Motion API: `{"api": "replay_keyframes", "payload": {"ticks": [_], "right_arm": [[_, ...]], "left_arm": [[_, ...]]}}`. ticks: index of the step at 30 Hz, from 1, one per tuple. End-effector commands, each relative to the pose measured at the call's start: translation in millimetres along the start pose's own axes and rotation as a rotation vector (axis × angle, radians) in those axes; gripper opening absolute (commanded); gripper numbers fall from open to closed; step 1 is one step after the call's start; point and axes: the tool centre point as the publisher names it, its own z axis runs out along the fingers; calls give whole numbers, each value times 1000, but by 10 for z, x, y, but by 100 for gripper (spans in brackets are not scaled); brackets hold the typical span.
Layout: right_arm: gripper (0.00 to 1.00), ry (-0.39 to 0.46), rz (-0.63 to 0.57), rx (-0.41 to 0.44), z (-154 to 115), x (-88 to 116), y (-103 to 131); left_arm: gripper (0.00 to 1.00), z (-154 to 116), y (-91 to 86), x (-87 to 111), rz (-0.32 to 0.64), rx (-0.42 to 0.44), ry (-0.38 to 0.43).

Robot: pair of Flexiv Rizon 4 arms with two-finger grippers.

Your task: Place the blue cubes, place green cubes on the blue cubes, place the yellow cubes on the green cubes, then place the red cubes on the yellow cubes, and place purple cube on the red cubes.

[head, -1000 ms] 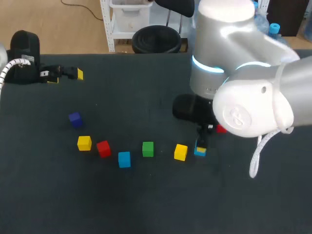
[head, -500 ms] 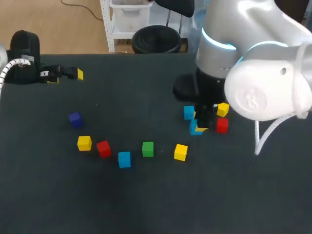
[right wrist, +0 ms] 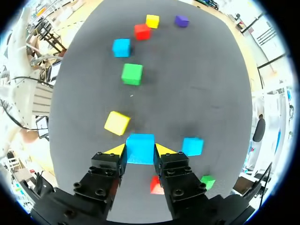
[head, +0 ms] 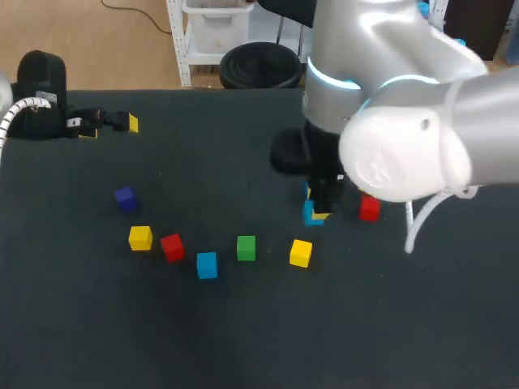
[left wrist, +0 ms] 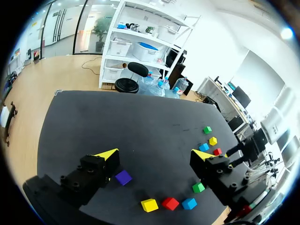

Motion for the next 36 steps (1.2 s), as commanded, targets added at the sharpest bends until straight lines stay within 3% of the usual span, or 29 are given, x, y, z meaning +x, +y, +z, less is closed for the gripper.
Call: {"api": "replay_keyframes", "payload": {"ticks": [1,16,36], "right_arm": [[0,4,5,-28,29,-82,-214],[0,8,60,-53,162,-176,-576],[0,20,93,-84,268,-143,-766]], "left_arm": [[100,1,13,12,1,7,-6],[100,1,13,12,1,7,-6],[100,1,13,12,1,7,-6]]}}
